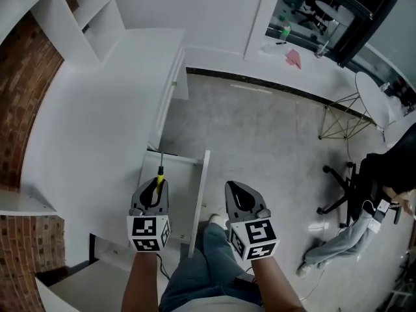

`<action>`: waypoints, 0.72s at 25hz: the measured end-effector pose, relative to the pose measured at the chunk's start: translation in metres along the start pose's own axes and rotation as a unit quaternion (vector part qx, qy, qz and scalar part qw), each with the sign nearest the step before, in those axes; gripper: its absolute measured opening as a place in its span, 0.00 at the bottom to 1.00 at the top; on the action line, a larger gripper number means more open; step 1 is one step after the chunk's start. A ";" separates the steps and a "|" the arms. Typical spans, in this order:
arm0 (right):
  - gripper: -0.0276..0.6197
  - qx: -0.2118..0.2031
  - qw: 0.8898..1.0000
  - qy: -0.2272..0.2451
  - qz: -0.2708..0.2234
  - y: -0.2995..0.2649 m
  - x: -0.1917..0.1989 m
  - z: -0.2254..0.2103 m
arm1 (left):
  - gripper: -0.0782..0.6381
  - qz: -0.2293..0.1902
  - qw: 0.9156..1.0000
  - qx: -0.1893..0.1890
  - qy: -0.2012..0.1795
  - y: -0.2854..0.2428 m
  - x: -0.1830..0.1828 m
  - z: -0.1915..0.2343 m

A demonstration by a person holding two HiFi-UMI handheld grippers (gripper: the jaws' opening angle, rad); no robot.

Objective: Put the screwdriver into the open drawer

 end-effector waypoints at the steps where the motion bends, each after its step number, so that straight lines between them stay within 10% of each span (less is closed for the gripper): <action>1: 0.06 0.009 1.000 -0.013 0.008 -0.003 0.008 -0.001 | 0.23 0.015 1.000 0.009 -0.003 -0.008 0.009 0.000; 8: 0.06 0.051 0.995 -0.061 0.053 -0.020 0.068 -0.009 | 0.23 0.140 0.989 0.037 0.021 -0.058 0.095 0.010; 18: 0.06 0.057 0.989 -0.074 0.118 -0.047 0.146 -0.010 | 0.23 0.312 0.948 0.030 0.059 -0.115 0.202 0.014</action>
Point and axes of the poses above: the fingertips, and each gripper's own axes: y backward along the fingers, z to its left, x out of its underside, the point moved 4 cm from there along y, backward along the fingers, and after that the axes turned 6 degrees about z, right-handed, at the moved point
